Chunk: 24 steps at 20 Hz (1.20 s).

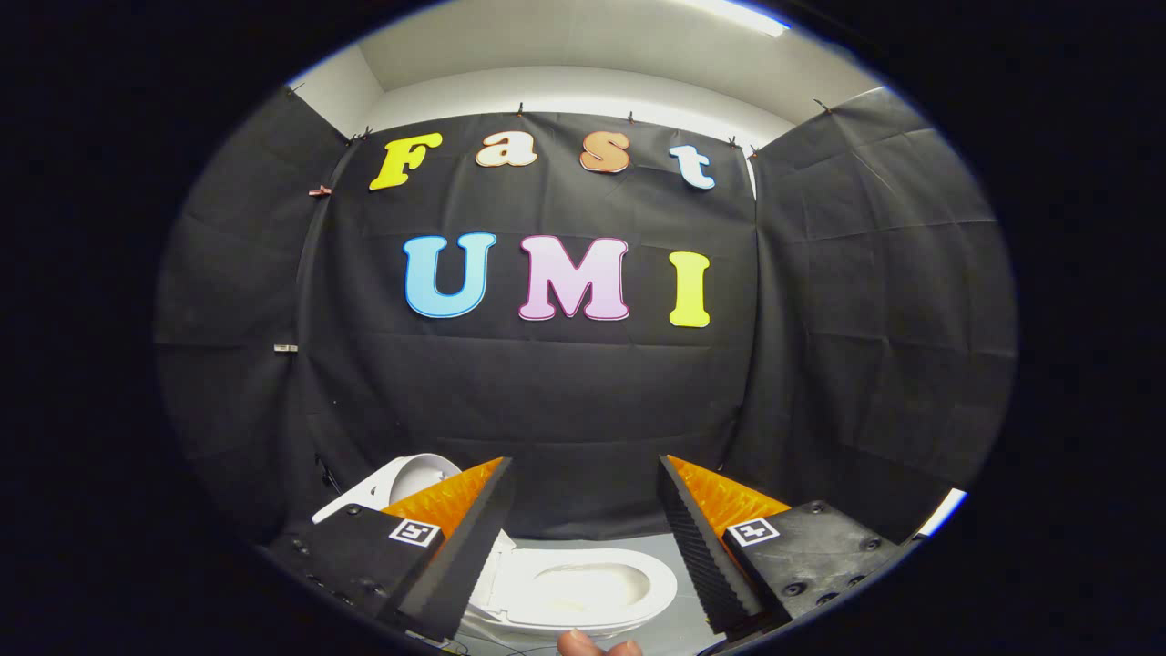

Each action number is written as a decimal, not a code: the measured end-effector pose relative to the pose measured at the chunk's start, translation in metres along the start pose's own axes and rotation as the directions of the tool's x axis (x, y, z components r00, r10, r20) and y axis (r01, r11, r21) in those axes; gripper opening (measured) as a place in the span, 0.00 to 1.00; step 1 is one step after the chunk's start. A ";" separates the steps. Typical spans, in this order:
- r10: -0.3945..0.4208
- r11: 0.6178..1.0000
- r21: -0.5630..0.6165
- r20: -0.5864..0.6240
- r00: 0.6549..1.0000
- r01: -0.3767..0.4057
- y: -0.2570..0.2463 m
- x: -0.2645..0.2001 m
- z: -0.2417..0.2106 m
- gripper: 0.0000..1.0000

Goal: Open the toilet lid.

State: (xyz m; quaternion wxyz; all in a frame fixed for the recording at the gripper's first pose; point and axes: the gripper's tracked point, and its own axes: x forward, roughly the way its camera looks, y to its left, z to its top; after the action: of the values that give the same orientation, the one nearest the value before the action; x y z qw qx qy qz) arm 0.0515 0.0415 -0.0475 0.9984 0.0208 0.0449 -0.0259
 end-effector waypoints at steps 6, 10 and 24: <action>-0.027 0.999 -0.023 0.021 0.999 0.028 -0.010 0.002 0.003 0.98; -0.032 0.999 -0.024 0.024 0.999 0.032 -0.013 0.001 0.003 0.98; -0.039 0.999 -0.029 0.033 0.999 0.040 -0.012 0.001 0.003 0.98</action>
State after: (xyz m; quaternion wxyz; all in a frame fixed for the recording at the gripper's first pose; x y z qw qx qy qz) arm 0.0524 0.0292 -0.0455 0.9985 0.0048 0.0294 -0.0454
